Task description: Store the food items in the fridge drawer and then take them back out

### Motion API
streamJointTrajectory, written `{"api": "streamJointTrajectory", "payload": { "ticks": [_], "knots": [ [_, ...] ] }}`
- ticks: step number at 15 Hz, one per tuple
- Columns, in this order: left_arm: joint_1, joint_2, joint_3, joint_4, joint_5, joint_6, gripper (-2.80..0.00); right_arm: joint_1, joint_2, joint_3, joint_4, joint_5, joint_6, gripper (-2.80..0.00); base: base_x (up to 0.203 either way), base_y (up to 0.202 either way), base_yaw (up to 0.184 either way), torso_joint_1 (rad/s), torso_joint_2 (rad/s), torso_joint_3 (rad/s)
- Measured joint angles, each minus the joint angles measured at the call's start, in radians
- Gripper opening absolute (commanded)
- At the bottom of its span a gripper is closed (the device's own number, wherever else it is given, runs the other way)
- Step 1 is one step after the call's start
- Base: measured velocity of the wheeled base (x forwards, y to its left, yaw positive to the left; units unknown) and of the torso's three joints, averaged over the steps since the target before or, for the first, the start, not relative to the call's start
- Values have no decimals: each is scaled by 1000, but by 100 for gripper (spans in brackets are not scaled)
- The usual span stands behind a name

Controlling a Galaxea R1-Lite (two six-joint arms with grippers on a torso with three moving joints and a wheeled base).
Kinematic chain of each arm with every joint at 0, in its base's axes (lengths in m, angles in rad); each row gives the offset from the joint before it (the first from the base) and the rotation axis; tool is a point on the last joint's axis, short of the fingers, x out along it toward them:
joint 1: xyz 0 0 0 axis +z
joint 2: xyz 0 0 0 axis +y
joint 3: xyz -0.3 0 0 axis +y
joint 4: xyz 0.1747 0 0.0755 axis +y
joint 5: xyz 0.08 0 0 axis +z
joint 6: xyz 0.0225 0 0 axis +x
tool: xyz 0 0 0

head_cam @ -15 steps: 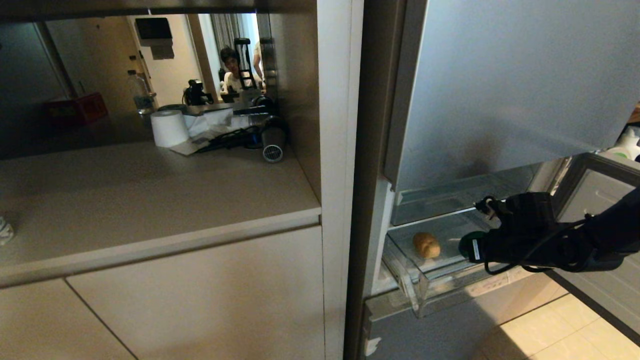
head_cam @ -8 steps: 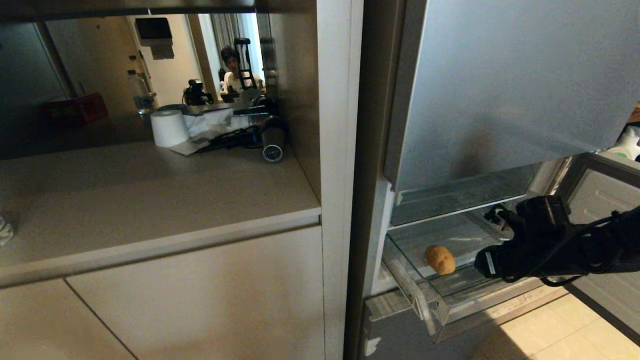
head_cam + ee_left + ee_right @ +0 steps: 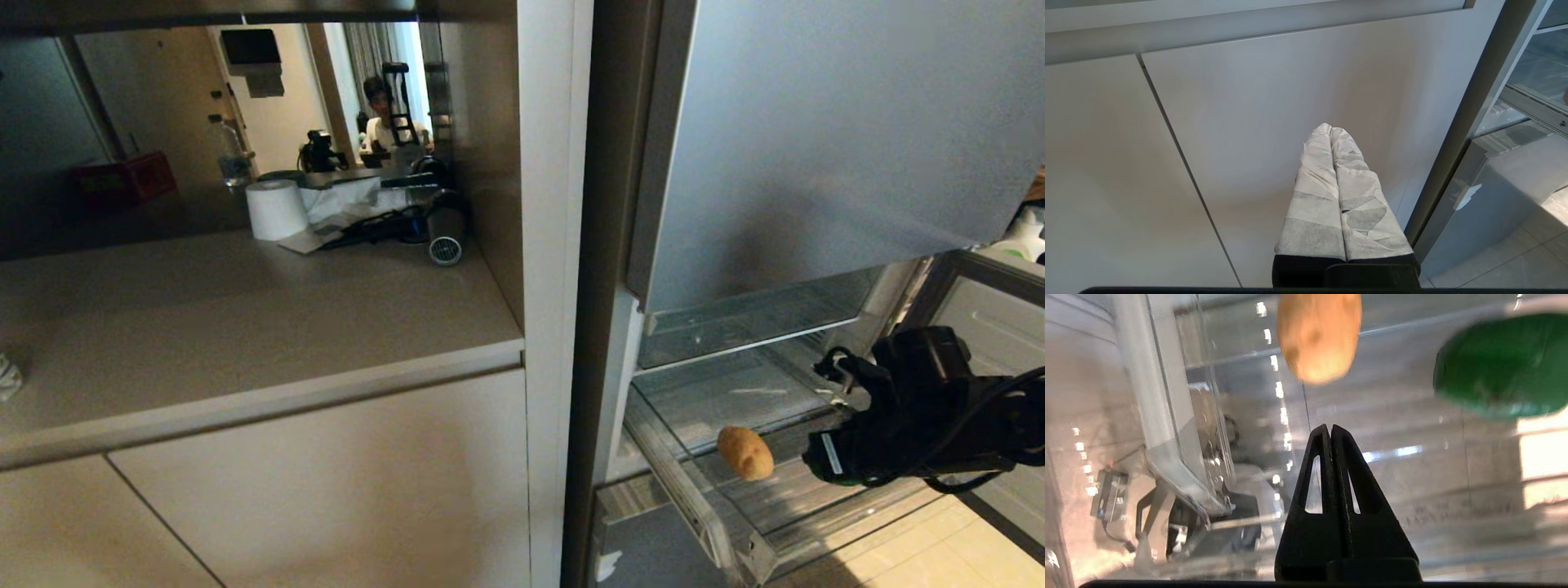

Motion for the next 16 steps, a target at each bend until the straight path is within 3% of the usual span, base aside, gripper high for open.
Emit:
{"api": "streamJointTrajectory", "payload": {
  "ticks": [7, 11, 12, 16],
  "knots": [
    [0, 0, 0, 0, 0, 0, -280, -74, 46, -55, -3, -3, 1, -280, 0, 0, 0, 0, 0, 0],
    [0, 0, 0, 0, 0, 0, -280, -125, 98, -150, 13, -86, 1, -280, 0, 0, 0, 0, 0, 0],
    [0, 0, 0, 0, 0, 0, -280, -130, 112, -180, 43, -91, -1, 0, 0, 0, 0, 0, 0, 0],
    [0, 0, 0, 0, 0, 0, -280, -136, 174, -342, 180, -110, -2, 0, 0, 0, 0, 0, 0, 0]
  ]
}}
